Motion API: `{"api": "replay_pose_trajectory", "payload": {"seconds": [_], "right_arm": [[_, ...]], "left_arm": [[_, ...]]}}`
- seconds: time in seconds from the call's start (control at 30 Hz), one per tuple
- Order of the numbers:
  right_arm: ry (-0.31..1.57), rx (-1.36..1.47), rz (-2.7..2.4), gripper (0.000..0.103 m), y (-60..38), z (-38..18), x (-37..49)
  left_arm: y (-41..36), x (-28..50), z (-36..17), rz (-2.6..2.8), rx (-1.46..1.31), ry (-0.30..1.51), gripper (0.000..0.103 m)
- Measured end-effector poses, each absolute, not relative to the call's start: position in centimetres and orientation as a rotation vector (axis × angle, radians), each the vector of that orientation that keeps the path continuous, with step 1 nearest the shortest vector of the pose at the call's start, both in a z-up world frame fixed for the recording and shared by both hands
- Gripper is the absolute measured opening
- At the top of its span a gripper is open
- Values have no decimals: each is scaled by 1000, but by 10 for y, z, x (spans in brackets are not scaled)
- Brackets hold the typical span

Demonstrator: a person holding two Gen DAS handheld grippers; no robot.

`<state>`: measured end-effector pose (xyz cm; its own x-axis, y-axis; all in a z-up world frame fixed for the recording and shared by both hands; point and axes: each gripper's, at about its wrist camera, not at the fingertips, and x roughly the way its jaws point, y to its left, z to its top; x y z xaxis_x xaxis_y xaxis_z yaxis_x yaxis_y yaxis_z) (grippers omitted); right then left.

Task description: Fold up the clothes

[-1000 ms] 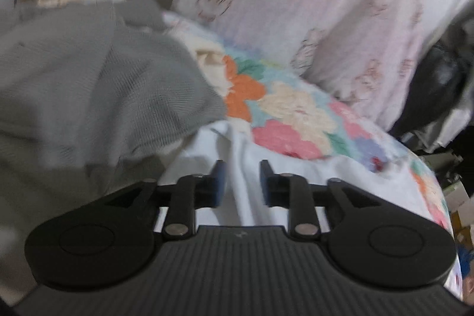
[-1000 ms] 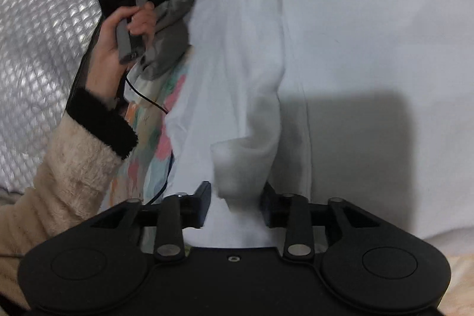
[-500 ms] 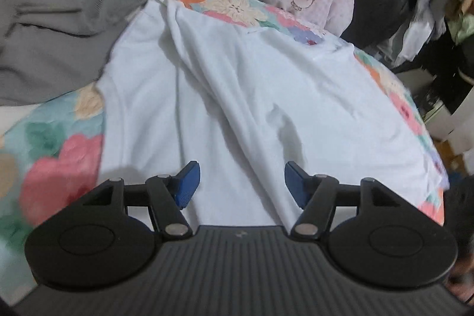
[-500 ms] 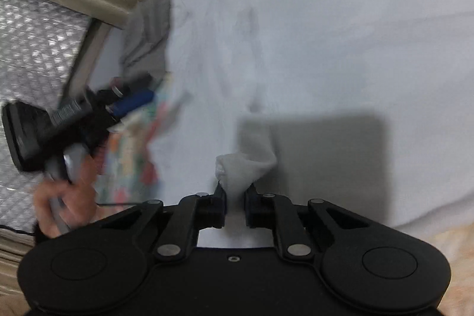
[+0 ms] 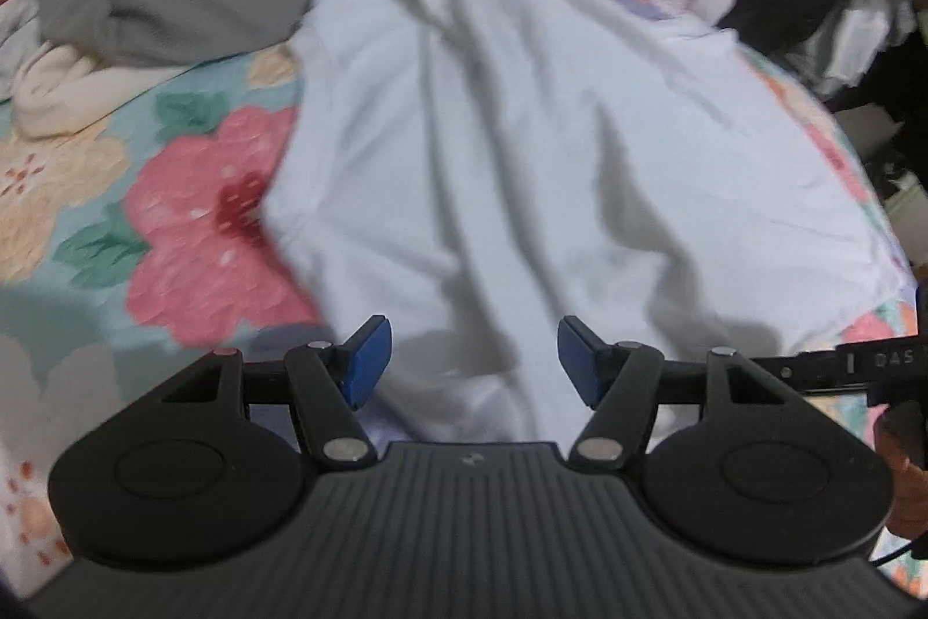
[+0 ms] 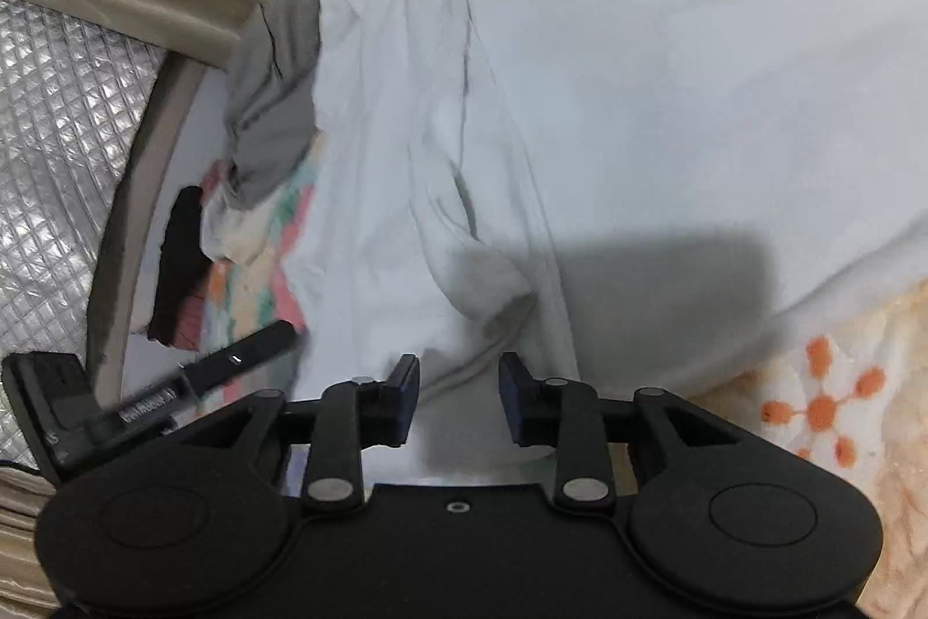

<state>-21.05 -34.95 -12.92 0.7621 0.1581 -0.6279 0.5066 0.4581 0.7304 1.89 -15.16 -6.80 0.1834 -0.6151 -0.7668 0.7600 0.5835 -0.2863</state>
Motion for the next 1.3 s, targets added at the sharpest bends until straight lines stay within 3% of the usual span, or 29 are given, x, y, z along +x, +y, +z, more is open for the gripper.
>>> {"api": "replay_pose_trajectory", "payload": {"seconds": [0.1, 0.17, 0.27, 0.3, 0.33, 0.37, 0.43, 0.57, 0.63, 0.77, 0.9, 1.1, 1.13, 1.17, 1.2, 1.3], "right_arm": [[693, 951, -296, 40, -343, -106, -207], [689, 877, -327, 49, -342, -101, -200], [705, 795, -354, 49, -345, -105, -184], [718, 772, -346, 45, -345, -106, -181], [735, 746, -335, 33, -345, -107, -177], [741, 723, -315, 8, -344, -104, -172], [740, 680, -262, 8, -341, -93, -163], [407, 1106, 47, 8, -371, -71, -192], [435, 1163, -44, 8, -383, -80, -206], [675, 1028, -394, 8, -389, -121, -225], [638, 1104, -428, 8, -389, -139, -238], [660, 994, -429, 8, -387, -124, -238], [659, 1001, -429, 8, -387, -126, -237], [660, 1004, -429, 8, -386, -127, -233], [662, 1003, -431, 8, -384, -129, -228], [621, 994, -351, 8, -379, -119, -219]], "left_arm": [[-158, 15, -65, -1041, 131, 973, 63], [-161, 14, -68, -1074, 110, 980, 63], [-167, 11, -76, -1116, 109, 984, 63], [-168, 9, -79, -1120, 112, 978, 63], [-168, 8, -81, -1115, 118, 973, 63], [-167, 7, -83, -1095, 122, 971, 63], [-163, 9, -79, -1084, 94, 955, 63], [-149, 19, -63, -1091, -25, 940, 63], [-148, 25, -63, -1103, -63, 972, 63], [-162, 18, -79, -1114, 19, 1018, 63], [-177, -3, -84, -1164, 94, 1006, 63], [-209, -18, -106, -1215, 131, 1039, 66], [-215, -20, -111, -1212, 147, 1040, 64], [-220, -22, -113, -1202, 169, 1012, 44], [-225, -23, -113, -1196, 189, 985, 4], [-218, -18, -77, -1189, 129, 883, 4]]}}
